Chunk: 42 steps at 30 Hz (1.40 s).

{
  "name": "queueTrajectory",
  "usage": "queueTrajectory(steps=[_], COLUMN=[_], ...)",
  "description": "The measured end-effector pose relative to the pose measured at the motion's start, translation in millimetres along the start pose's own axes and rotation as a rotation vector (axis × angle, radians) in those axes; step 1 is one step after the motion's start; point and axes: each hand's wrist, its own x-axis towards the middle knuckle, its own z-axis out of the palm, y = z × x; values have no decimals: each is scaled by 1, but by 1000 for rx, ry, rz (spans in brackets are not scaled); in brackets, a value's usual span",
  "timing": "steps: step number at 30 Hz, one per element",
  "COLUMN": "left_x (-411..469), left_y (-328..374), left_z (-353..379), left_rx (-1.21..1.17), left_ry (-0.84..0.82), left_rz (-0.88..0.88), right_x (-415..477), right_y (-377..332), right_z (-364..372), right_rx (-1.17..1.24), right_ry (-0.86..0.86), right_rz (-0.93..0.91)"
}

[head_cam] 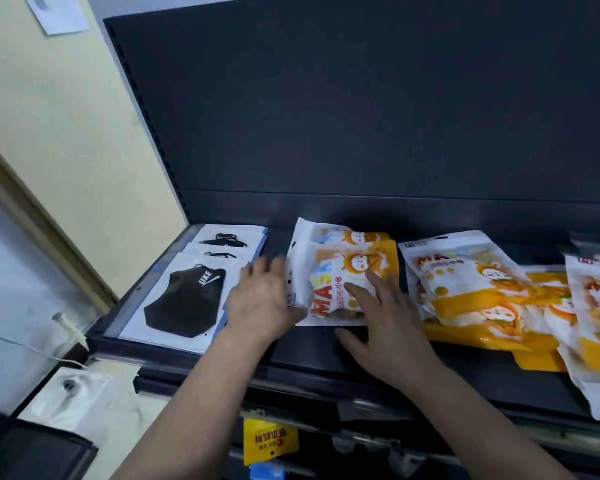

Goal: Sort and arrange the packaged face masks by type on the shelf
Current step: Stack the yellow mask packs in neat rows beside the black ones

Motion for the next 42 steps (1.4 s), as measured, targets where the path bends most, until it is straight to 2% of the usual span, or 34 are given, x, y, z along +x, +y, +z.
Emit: queueTrajectory(steps=[3, 6, 11, 14, 16, 19, 23, 27, 29, 32, 34, 36, 40, 42], left_x=[15, 25, 35, 33, 34, 40, 47, 44, 42, 41, 41, 42, 48, 52], left_y=[6, 5, 0, 10, 17, 25, 39, 62, 79, 116, 142, 163, 196, 208], left_z=[5, 19, 22, 18, 18, 20, 16, 6, 3, 9, 17, 25, 44, 51], left_rx=[-117, -26, 46, 66, 102, 106, 164, 245, 159, -231, -415, -486, -580, -718], left_ry=[-154, -282, -280, -289, -326, -387, -371, -370, -247, -105, -133, -138, -164, -173], left_rz=[292, 395, 396, 449, 503, 493, 465, 412, 408, 389, 350, 305, 179, 71], right_x=[2, 3, 6, 3, 0, -6, -16, -23, -24, -29, -38, -49, -63, -65], right_y=[-2, -7, -9, -7, 2, 24, 48, 62, 69, 85, 96, 106, 117, 119], right_z=[7, 13, 17, 11, 5, -6, -12, -24, -31, -34, -36, -38, -48, -52], right_rx=[-11, 12, 64, 1, -192, -386, -385, -370, -375, -367, -331, -280, -170, -153], right_ry=[2, 56, 66, 257, 361, 326, 205, 156, 197, 313, 327, 332, 328, 310], right_rz=[7, -21, -20, -12, 48, 243, 468, 574, 565, 498, 429, 375, 376, 364])
